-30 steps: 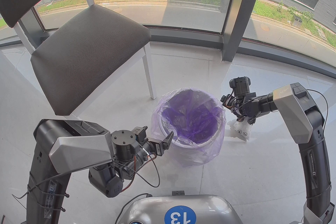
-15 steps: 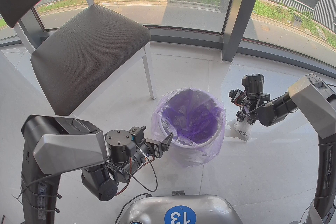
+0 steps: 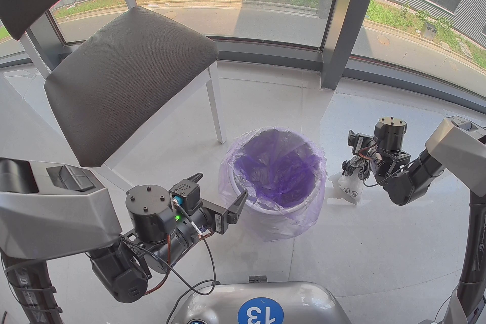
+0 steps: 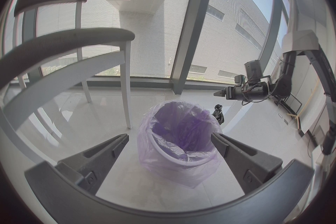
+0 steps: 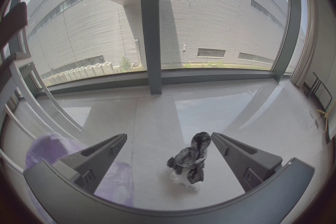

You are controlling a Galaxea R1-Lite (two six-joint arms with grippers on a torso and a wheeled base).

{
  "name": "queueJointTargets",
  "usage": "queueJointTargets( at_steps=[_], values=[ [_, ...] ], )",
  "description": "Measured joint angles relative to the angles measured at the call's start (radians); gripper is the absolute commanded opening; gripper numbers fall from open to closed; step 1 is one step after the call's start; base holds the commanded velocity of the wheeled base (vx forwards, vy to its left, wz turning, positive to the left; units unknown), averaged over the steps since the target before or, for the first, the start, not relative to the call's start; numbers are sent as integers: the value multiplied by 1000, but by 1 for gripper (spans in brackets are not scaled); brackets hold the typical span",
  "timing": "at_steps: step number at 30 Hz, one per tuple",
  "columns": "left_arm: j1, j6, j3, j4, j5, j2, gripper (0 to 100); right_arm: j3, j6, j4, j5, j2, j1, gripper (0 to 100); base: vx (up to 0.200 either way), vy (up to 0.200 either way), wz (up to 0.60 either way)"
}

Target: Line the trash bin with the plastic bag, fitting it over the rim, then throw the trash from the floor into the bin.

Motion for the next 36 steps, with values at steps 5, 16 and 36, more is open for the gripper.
queueJointTargets(
  at_steps=[5, 16, 36],
  values=[
    [-15, 28, 20, 1, 11, -46, 100, -67, -16, -10, -2, 93, -39, 100, 0, 0, 0],
    [-33, 53, 25, 1, 15, -115, 100, -227, -21, -1, -8, 296, -83, 100, 0, 0, 0],
    [-47, 67, 30, 1, 24, -159, 100, -540, 95, -41, -28, 563, -99, 100, 0, 0, 0]
  ],
)
